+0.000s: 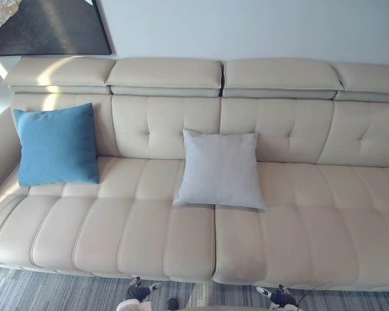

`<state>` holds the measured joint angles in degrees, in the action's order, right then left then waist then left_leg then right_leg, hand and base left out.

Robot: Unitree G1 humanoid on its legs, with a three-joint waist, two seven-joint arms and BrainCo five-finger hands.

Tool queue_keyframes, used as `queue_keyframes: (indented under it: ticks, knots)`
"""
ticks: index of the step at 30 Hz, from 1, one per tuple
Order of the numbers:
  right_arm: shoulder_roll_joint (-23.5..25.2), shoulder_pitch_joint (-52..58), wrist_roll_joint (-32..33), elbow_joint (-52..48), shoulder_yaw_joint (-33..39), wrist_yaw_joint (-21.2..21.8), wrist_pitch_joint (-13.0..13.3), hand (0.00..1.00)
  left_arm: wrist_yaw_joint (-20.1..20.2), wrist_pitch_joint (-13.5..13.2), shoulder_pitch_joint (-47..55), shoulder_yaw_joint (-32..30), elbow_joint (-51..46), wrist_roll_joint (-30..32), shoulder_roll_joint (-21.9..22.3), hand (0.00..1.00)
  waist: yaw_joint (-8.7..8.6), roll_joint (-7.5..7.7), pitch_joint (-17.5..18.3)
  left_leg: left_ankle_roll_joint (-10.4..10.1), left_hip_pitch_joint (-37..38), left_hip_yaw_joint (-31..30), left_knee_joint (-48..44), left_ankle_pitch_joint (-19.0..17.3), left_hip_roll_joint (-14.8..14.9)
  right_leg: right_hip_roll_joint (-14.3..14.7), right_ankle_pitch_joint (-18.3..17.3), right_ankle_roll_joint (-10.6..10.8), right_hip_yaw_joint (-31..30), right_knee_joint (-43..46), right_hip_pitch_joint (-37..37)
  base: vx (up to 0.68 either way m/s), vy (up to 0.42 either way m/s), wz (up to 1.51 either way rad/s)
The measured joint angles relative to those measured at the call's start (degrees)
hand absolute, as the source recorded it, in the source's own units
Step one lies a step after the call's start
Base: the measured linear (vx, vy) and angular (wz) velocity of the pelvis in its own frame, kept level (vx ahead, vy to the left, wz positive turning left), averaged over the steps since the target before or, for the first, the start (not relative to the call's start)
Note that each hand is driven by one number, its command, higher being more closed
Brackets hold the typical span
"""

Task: Pick up cushions and gather them together orderly.

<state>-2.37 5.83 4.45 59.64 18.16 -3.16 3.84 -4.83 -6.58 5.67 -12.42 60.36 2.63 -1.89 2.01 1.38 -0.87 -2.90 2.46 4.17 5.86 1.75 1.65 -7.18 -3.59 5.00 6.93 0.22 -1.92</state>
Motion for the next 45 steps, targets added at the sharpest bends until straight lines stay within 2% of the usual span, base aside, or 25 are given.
queue_keyframes:
  ticks: [3, 7, 11, 14, 15, 16, 17, 18, 19, 20, 21, 23, 24, 27, 29, 31, 33, 34, 35, 36, 37, 38, 39, 41, 45]
  knots:
    - [0.0, -0.1, -0.2, 0.0, -3.0, 0.6, 0.0, 0.0, 0.0, -0.2, -0.1, 0.6, 0.0, 0.0, -0.2, 0.0, -0.06, 0.35, -0.3, 0.0, 1.3, 1.5, 0.0, -0.2, 0.1, 0.0, -0.2, 0.0, -1.3, 0.7, -0.2, -0.04, 0.012, -0.23]
    - [0.2, -0.2, -4.5, 0.0, -7.6, 1.0, -0.4, 0.0, 0.0, -0.3, -0.5, 3.0, 0.0, 0.0, -0.7, 0.0, -0.1, 0.76, -1.5, 0.1, 3.8, 5.5, 0.0, -0.5, 0.3, 0.1, -0.1, 0.1, -4.5, 2.1, 0.0, -0.06, 0.022, -0.41]
    - [0.2, -2.2, -6.9, -0.3, -10.6, 0.9, -0.6, 0.0, -0.1, -0.4, -0.8, 3.6, -0.1, 0.1, -1.0, 0.0, -0.05, 1.21, -2.6, 0.2, 3.5, 10.4, 0.0, -0.9, 0.8, 0.3, 0.8, 0.7, -7.8, 3.8, 3.6, -0.1, 0.025, -0.63]
    - [1.4, -3.1, -7.3, -2.1, -11.7, 0.9, -1.0, 0.0, -0.4, -0.2, -2.4, 5.6, -0.2, 0.6, -2.5, 0.0, -0.21, 2.74, -3.7, 1.5, -0.9, 13.5, -3.9, -1.3, 1.4, -2.1, 1.3, 2.4, -4.0, 6.3, 7.6, -0.13, 0.0, -0.45]
    - [1.8, -3.4, -7.4, -2.5, -11.8, 0.9, -1.0, 0.0, -0.5, 0.0, -3.0, 5.6, -0.5, 0.7, -2.8, 0.0, -0.48, 2.61, -4.1, 1.6, -2.6, 13.8, -5.4, -1.4, 2.4, -3.3, 0.1, 1.3, -1.0, 14.0, 10.8, -0.07, -0.057, 0.02]
    - [1.8, -3.6, -7.3, -2.6, -11.8, 0.9, -1.0, 0.0, -0.7, 0.3, -3.5, 5.3, -1.1, 0.7, -2.8, 0.0, -0.76, 3.11, -4.4, 1.7, -3.6, 13.5, -7.2, -1.5, 3.4, -5.2, -3.8, -1.0, 1.7, 27.9, 13.2, -0.01, -0.074, 0.16]
    - [1.8, -3.5, -7.3, -2.5, -11.8, 0.9, -1.0, 0.0, -0.8, 0.3, -3.6, 5.3, -1.6, 0.7, -2.8, 0.0, -0.8, 3.47, -4.4, 1.7, -3.9, 13.3, -8.6, -1.6, 3.8, -6.7, -4.7, -0.8, 2.4, 34.8, 13.0, 0.01, -0.117, 0.42]
    - [2.0, -3.0, -7.3, -2.4, -11.8, 0.9, -1.0, 0.0, -0.8, 0.5, -3.7, 5.5, -2.1, 0.7, -2.9, 0.0, -1.15, 4.22, -4.0, 1.6, -4.4, 13.3, -10.3, -1.6, 4.0, -9.6, -4.6, -0.7, 2.6, 41.0, 11.3, 0.01, -0.186, 0.42]
    - [2.2, -2.9, -7.4, -2.1, -11.8, 1.0, -1.0, 0.0, -0.8, 0.6, -3.3, 5.3, -2.7, 0.6, -3.1, 0.0, -1.07, 5.4, -3.6, 1.6, -5.1, 13.2, -12.3, -1.6, 3.8, -12.2, -3.4, 1.1, 1.7, 40.3, 8.0, -0.01, -0.227, 0.22]
    - [2.3, -3.4, -7.4, -1.9, -11.8, 1.0, -1.0, 0.0, -0.9, 0.7, -3.2, 4.8, -2.7, 0.6, -3.4, 0.0, -0.76, 5.8, -3.3, 1.5, -5.9, 13.3, -14.3, -1.5, 4.2, -10.6, -4.5, 2.8, 1.6, 37.5, 6.7, -0.07, -0.249, -0.07]
    - [2.2, -4.1, -7.7, -2.1, -11.8, 0.9, -1.0, 0.0, -1.0, 0.8, -3.3, 4.8, -2.7, 0.6, -2.7, 0.0, -0.36, 4.5, -3.5, 1.3, -7.9, 13.9, -16.9, -1.7, 6.0, -8.6, -4.5, 2.9, 2.3, 33.6, 5.1, -0.18, -0.177, -0.32]
    - [-0.1, -5.3, -8.4, -2.2, -12.0, 0.6, -1.0, 0.0, -1.1, 0.6, -2.3, 5.0, -3.5, 0.5, -0.4, 0.0, 1.17, 0.31, -2.7, 0.8, -9.6, 14.6, -15.6, -0.7, 6.3, -4.9, -4.7, 3.2, 1.6, 21.3, 1.2, -0.18, -0.052, -0.47]
    - [-0.7, -6.1, -8.4, -2.1, -12.3, 0.4, -1.0, 0.0, -1.2, 0.7, -2.2, 5.1, -3.3, 0.3, -0.1, 0.0, 1.22, -0.49, -2.8, 0.2, -9.9, 15.0, -14.6, -0.3, 6.8, -4.0, -5.4, 4.1, 2.3, 17.2, -0.2, -0.13, -0.026, -0.35]
    - [-0.9, -8.2, -8.6, -1.8, -12.9, -0.2, -1.0, 0.0, -1.5, 0.6, -3.5, 5.7, -3.4, -1.1, -0.8, 0.0, 1.23, -0.55, -5.5, -0.9, -11.5, 15.0, -13.9, 1.6, 6.9, -3.1, -6.2, 3.1, 3.9, 6.6, -3.8, -0.23, -0.122, -0.09]
    - [-1.8, -8.0, -9.0, -0.6, -12.8, -0.3, -1.1, 0.0, -1.8, 0.6, -3.3, 6.9, -2.3, -1.7, -0.9, 0.0, 0.68, -2.05, -6.2, -1.4, -11.1, 13.1, -13.1, 4.1, 7.8, -1.7, -5.9, 1.8, 4.7, 6.6, -4.1, -0.3, -0.094, 0.15]
    - [-2.3, -7.3, -9.0, 0.3, -12.5, -0.4, -1.2, 0.0, -1.9, 0.6, -2.9, 7.4, -2.4, -1.7, -1.2, 0.0, 0.43, -1.6, -6.2, -2.0, -11.4, 10.8, -12.9, 4.7, 7.5, -2.3, -6.2, 1.1, 5.7, 7.6, -3.2, -0.21, -0.011, 0.16]
    - [-2.7, -6.4, -9.0, 0.6, -10.8, -0.8, -1.5, 0.0, -2.0, 0.5, -3.0, 6.6, -2.6, -1.7, -1.0, 0.0, 0.43, -1.42, -6.4, -0.9, -12.6, 8.3, -23.6, -3.0, 6.9, -4.2, -6.0, 1.2, 5.4, 9.7, -1.7, -0.19, 0.057, -0.13]
    - [-2.7, -5.7, -9.0, 0.4, -9.8, -1.1, -1.6, 0.0, -2.2, 0.5, -2.6, 5.9, -2.5, -1.7, -0.9, 0.0, 0.22, -1.31, -6.4, -1.2, -12.3, 7.2, -29.9, -7.6, 6.2, -5.0, -5.3, 1.5, 4.3, 9.5, -1.4, -0.18, 0.118, -0.41]
    - [-2.6, -5.1, -9.0, 0.1, -9.4, -1.4, -1.6, 0.0, -2.3, 0.5, -2.4, 4.4, -2.5, -1.7, -0.5, 0.0, 0.07, -1.38, -6.4, -2.7, -11.8, 5.4, -35.5, -12.0, 5.7, -5.3, -4.4, 1.9, 2.7, 9.1, -0.4, -0.18, 0.186, -0.51]
    - [-2.4, -4.6, -9.0, -0.1, -9.3, -1.5, -1.6, 0.0, -2.3, 0.5, -2.2, 3.7, -2.5, -1.8, -0.2, 0.0, 0.08, -1.47, -6.4, -3.4, -11.3, 4.2, -37.8, -14.6, 5.7, -5.1, -3.6, 2.4, 1.6, 8.8, 0.3, -0.2, 0.283, -0.61]
    - [-2.2, -4.0, -9.0, -0.1, -9.3, -1.5, -1.7, 0.0, -2.4, 0.6, -1.9, 2.2, -2.4, -1.8, 0.6, 0.0, 0.1, -2.45, -6.0, -3.3, -10.4, 2.8, -36.4, -17.4, 5.6, -4.1, -2.4, 3.0, 0.3, 7.8, 0.9, -0.14, 0.259, -0.57]
    - [-1.6, -4.0, -8.8, -0.2, -8.8, -1.5, -1.8, 0.0, -2.5, 0.6, -1.5, 1.6, -2.5, -2.4, 0.6, 0.0, 0.02, -2.03, -5.8, -0.9, -9.0, 3.1, -32.7, -19.7, 4.9, -4.0, -1.1, 3.4, -0.7, 6.3, 1.1, -0.08, 0.241, -0.52]
    - [-0.2, -3.5, -8.9, -0.3, -8.4, -1.3, -2.0, 0.0, -2.5, 0.7, -1.4, 1.0, -2.4, -2.8, -0.3, 0.0, -0.34, -0.58, -5.2, -1.2, -8.8, 4.6, -29.6, -18.6, 3.7, -4.8, -0.3, 3.3, -1.3, 5.7, 1.5, -0.04, 0.16, -0.41]
    - [1.6, -2.3, -8.9, -0.3, -7.1, -1.3, -2.1, 0.0, -2.5, 0.7, -0.9, 0.4, -2.5, -2.9, -0.9, 0.0, -0.4, 1.24, -4.0, -0.1, -6.4, 6.1, -23.6, -15.4, 1.9, -3.9, 1.1, 2.0, -0.7, 5.5, 1.8, -0.02, 0.112, -0.37]
    - [1.5, -2.2, -8.8, -0.7, -6.3, -1.5, -2.1, 0.0, -2.5, 0.8, -0.4, 0.4, -2.3, -2.8, -0.4, 0.0, -1.69, 0.48, -3.3, 0.9, -5.4, 7.7, -19.9, -13.7, -0.2, -4.2, 2.1, 0.8, -0.4, 3.8, 1.7, -0.03, 0.077, -0.17]
